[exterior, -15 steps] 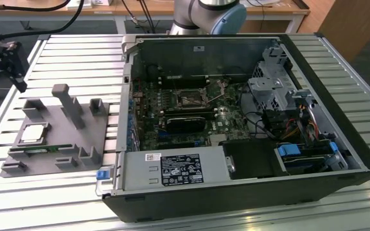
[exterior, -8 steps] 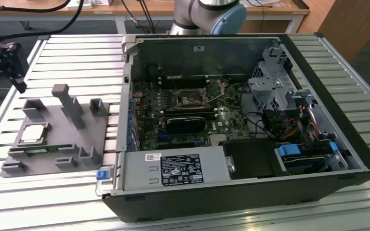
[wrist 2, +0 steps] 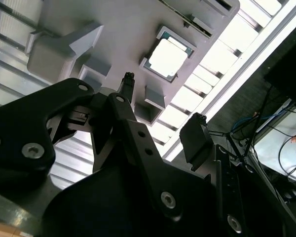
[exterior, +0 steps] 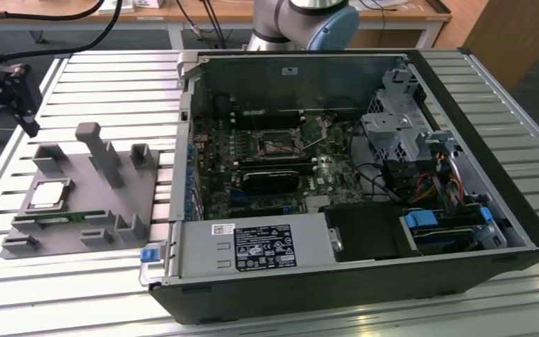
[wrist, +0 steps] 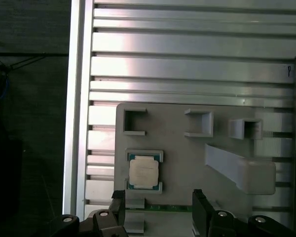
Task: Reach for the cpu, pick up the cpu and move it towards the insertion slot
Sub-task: 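Pick up the cpu and move it towards the insertion slot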
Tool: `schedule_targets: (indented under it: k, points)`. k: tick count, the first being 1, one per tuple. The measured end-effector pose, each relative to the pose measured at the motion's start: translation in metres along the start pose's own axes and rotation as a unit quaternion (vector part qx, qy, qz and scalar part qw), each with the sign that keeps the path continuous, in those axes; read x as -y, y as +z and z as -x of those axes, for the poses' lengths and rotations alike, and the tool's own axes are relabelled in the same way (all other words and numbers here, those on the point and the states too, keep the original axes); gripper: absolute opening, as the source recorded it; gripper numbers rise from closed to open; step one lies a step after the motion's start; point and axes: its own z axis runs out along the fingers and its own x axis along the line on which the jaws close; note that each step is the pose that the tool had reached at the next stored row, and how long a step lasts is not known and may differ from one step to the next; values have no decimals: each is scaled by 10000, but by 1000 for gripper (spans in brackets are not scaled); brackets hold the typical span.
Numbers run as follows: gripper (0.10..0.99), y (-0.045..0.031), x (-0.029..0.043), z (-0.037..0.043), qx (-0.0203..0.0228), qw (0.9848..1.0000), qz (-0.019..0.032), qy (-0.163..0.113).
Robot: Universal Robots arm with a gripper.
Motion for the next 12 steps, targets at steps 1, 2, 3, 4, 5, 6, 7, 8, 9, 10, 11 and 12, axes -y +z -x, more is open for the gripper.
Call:
schedule_targets:
  k: [1,2,3,4,5,6,7,8,9,10,11,12]
  points:
    - [647,3,0,-1,0,10000,0,0]
    - [647,6,0,-2,0,10000,0,0]
    - [647,9,0,-3,0,10000,0,0]
    - [647,14,0,-5,0,10000,0,0]
    - [647,19,0,-6,0,10000,0,0]
    - [647,22,0,-9,0,10000,0,0]
    - [647,26,0,-14,0,10000,0,0]
    - [647,31,-1,-21,-1,10000,-1,1]
    - [647,37,0,-30,0,10000,-1,1]
    - [647,43,0,-42,0,10000,-1,0]
    - [647,50,0,-58,0,10000,-1,0]
    - [647,59,0,-75,0,10000,-1,0]
